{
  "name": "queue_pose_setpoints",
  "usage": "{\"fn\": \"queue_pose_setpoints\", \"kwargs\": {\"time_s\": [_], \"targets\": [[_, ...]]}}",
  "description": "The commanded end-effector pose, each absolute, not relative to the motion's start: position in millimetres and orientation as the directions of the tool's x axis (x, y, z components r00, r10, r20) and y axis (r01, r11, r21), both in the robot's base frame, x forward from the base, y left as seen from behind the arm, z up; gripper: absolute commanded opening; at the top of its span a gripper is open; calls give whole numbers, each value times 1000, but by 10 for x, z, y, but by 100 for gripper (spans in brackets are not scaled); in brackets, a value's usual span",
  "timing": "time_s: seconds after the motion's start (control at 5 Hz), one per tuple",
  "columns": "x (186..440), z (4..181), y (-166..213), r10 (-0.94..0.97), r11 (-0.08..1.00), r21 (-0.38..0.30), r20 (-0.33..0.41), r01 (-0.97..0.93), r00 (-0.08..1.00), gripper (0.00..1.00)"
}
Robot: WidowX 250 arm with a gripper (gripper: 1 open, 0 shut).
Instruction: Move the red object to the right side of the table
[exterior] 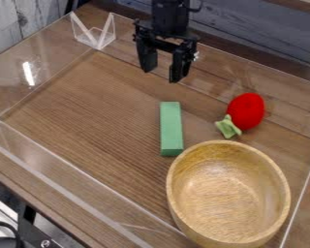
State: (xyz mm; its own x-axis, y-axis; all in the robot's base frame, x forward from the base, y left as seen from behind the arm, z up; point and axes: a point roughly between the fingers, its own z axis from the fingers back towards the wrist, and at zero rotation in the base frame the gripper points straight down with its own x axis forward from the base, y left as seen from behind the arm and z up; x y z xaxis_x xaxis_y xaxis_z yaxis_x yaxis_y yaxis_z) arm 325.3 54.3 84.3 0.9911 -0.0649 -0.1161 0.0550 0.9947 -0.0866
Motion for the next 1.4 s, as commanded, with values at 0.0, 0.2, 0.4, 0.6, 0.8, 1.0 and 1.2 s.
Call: {"fn": "queue_pose_setpoints", "kwargs": {"time_s": [0.0,0.2,0.4,0.6,0.8,1.0,1.2], "targets": [[3381,1081,678,-55,997,-61,-13,54,998,100],[3465,1031,783,-50,997,-61,3,50,999,100],[3551,976,872,-50,997,-61,18,51,999,100],[3608,961,920,14,998,-61,39,-12,999,100],[3647,959,958,75,995,-63,58,-71,996,100],[3712,955,918,105,993,-65,72,-100,992,100],[3751,959,881,131,990,-65,86,-126,988,100]]}}
